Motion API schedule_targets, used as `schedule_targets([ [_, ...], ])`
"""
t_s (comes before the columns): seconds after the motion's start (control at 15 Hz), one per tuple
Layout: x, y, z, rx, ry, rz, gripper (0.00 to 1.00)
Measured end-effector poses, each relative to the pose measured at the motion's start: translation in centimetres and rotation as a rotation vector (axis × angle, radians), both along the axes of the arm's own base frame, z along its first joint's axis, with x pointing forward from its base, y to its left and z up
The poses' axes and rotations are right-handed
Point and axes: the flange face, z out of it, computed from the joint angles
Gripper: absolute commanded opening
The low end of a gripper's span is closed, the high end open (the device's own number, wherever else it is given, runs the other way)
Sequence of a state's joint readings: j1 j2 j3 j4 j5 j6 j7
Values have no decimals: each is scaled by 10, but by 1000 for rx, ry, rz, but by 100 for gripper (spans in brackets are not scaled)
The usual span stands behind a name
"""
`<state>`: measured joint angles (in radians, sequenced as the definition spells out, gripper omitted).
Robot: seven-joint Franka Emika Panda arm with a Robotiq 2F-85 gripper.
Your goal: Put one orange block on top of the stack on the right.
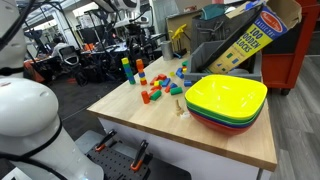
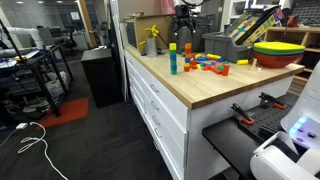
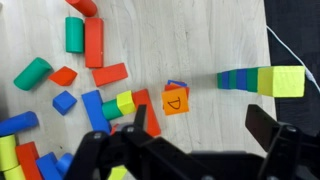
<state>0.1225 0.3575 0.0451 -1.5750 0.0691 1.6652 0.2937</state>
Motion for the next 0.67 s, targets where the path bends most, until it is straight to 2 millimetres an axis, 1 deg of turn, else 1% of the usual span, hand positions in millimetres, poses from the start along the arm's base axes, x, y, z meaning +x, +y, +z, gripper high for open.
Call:
schedule_targets([
  [0.2,2,-7,19,68,-26,-3,100],
  [0.4,3,-20,35,119,-51,-24,100],
  [0.67,4,-44,46,137,-72,-46,100],
])
